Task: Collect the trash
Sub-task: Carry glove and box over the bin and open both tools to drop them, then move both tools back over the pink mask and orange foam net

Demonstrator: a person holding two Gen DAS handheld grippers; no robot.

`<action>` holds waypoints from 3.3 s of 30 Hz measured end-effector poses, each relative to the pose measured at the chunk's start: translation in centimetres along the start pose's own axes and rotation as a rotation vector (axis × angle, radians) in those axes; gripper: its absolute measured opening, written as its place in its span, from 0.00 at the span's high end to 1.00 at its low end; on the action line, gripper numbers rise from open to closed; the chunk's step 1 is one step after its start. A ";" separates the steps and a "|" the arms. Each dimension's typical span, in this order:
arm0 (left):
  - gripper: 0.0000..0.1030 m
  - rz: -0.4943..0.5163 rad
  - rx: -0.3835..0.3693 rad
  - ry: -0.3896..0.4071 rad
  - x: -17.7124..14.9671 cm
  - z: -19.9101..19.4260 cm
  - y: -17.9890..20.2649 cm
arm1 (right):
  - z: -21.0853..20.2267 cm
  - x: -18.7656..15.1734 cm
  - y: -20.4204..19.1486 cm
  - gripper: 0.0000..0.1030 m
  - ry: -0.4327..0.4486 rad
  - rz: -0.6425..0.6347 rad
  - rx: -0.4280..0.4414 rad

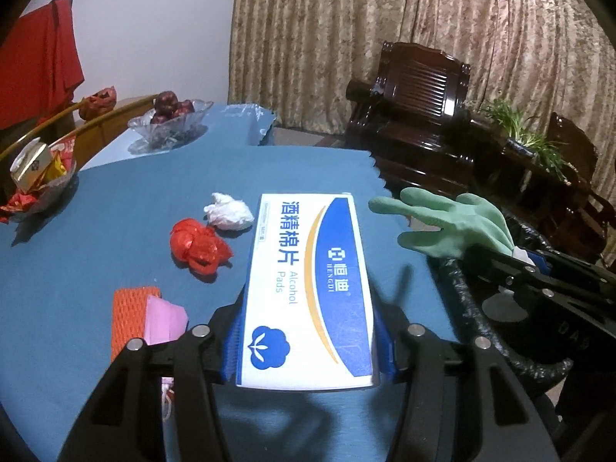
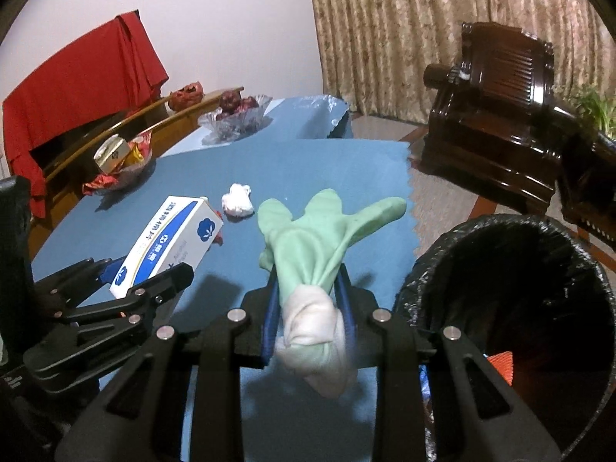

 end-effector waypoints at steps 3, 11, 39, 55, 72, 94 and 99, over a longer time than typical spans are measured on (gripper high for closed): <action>0.48 0.003 -0.010 0.013 0.4 -0.6 0.6 | -1.2 0.5 0.4 0.75 0.022 0.005 -0.006; 0.48 0.022 -0.051 0.028 1.4 -1.5 2.9 | -4.2 1.2 2.3 0.75 0.074 0.019 -0.050; 0.48 0.180 -0.314 0.010 2.5 3.0 20.6 | -10.7 -2.7 17.7 0.75 0.076 0.123 -0.341; 0.22 0.159 -0.360 -0.040 2.6 6.0 22.3 | -9.3 -5.1 21.1 0.18 0.047 0.148 -0.445; 0.14 0.073 -0.166 0.028 1.8 -0.2 9.7 | -9.0 -3.1 12.3 0.07 0.076 0.139 -0.271; 0.14 -0.058 0.160 0.069 -1.7 -6.0 -9.0 | 0.3 -2.2 -2.9 0.07 0.016 -0.012 -0.050; 0.15 -0.094 0.201 0.061 -3.0 -6.2 -12.0 | 2.2 -2.5 -5.5 0.07 0.003 -0.035 -0.021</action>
Point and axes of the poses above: each gripper's, at about its wrist camera, not at the fingertips, and z roughly the way its jaws point, y to its right, x to its top, the point moved 3 cm from there along z, roughly the way its jaws point, and after that the axes turned 8 degrees about y, right-handed, at the moved point
